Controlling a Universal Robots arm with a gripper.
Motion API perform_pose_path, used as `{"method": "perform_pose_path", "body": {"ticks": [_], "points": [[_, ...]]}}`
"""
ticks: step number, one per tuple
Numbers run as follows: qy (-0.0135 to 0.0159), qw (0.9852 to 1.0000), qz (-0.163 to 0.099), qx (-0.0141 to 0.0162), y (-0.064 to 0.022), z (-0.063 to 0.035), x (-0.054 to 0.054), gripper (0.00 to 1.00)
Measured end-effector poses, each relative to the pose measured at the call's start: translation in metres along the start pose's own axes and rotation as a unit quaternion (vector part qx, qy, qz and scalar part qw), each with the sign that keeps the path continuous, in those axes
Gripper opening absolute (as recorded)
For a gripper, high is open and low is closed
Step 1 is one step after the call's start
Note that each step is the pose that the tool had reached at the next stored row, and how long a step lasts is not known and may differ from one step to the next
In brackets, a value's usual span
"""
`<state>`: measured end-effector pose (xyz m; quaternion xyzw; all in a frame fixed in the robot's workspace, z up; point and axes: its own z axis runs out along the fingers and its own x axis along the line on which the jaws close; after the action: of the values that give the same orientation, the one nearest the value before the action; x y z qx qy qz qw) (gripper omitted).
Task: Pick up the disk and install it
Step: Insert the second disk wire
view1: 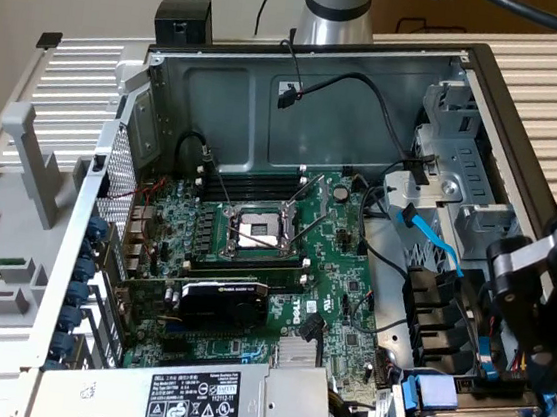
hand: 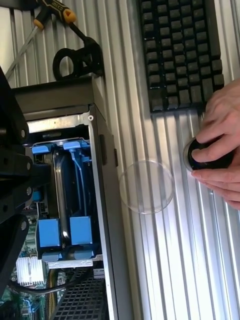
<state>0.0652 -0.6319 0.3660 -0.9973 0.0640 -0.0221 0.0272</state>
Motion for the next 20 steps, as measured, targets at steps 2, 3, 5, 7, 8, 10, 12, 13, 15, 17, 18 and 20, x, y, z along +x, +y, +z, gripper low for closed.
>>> {"method": "perform_pose_path", "body": {"ticks": [2, 3, 5, 7, 8, 10, 12, 13, 15, 17, 18, 20], "points": [[-0.0001, 1.0, 0.0, 0.0009, 0.0001, 0.0019, 0.0, 0.11], [-0.0003, 1.0, 0.0, 0.0018, 0.0002, 0.0028, 0.0, 0.11], [-0.0006, 1.0, 0.0, 0.003, 0.0001, 0.0038, 0.0, 0.11], [-0.0007, 1.0, 0.0, 0.0037, -0.0005, 0.0052, 0.0, 0.11], [-0.0008, 1.0, 0.0, 0.0039, -0.0009, 0.0059, 0.0, 0.11], [-0.0009, 1.0, 0.0, 0.004, -0.0021, 0.007, 0.0, 0.11], [-0.0009, 1.0, 0.0, 0.0041, -0.0043, 0.0083, -0.001, 0.11], [-0.0009, 1.0, 0.0, 0.0041, -0.0054, 0.0091, -0.001, 0.11], [-0.001, 1.0, 0.0, 0.0041, -0.0072, 0.0103, -0.001, 0.11], [-0.0012, 1.0, 0.0, 0.0042, -0.0076, 0.012, 0.0, 0.11], [-0.0014, 1.0, 0.0, 0.0042, -0.0076, 0.0127, 0.001, 0.11], [-0.0016, 1.0, 0.0, 0.0043, -0.0079, 0.0141, 0.001, 0.11]]}}
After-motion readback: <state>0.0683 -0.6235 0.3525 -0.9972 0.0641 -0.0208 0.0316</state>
